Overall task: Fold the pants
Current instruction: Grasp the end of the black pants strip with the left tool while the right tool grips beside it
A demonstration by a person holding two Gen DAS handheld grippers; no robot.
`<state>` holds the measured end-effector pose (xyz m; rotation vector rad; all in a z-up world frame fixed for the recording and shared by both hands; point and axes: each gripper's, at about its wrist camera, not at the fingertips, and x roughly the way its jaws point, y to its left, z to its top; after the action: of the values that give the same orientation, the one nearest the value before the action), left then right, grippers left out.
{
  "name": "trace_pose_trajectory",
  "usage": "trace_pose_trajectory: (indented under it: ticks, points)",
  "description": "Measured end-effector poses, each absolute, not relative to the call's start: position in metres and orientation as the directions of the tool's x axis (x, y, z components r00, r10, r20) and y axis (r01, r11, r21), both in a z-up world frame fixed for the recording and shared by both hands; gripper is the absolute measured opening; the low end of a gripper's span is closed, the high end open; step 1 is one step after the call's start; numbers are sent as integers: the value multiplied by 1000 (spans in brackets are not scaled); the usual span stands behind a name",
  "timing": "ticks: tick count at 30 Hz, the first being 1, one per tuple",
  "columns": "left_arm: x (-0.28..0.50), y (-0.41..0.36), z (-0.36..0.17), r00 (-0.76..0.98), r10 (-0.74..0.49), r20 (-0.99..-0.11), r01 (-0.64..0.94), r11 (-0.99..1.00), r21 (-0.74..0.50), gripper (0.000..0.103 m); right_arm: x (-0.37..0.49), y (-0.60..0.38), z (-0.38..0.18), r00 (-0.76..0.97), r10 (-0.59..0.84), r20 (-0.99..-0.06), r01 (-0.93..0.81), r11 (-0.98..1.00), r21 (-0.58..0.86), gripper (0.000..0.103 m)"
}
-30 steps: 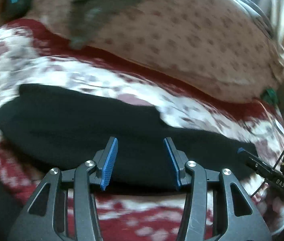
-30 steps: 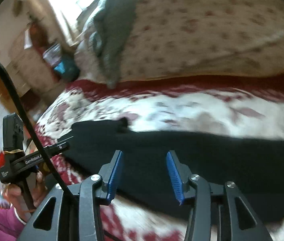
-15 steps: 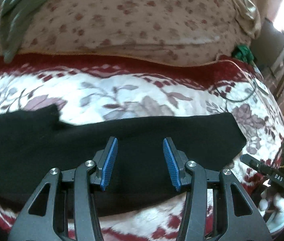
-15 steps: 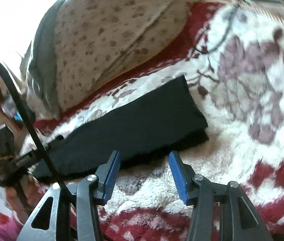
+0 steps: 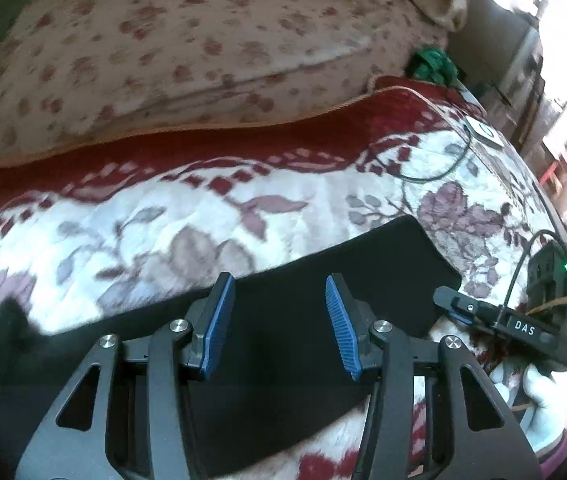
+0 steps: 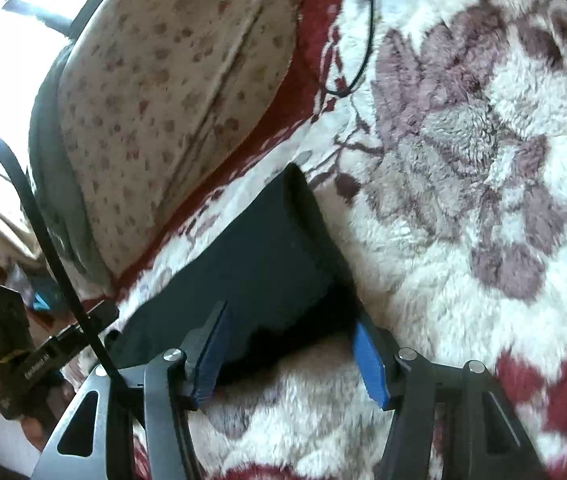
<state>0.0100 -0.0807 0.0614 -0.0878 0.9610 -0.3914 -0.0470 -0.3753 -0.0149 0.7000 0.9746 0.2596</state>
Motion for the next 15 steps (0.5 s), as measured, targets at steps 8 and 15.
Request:
trace_pose_trajectory:
  ticks: [8,15]
  points:
    - [55,-125,41,371,-442,-817,427,862,-273,46,-56,-380,-16,581,587,-564,44,669,742,57]
    - [84,-157,16,251,-458,-853,492,819,-295,46,-56,-381,-21,575,618,-536,29,640,768,56]
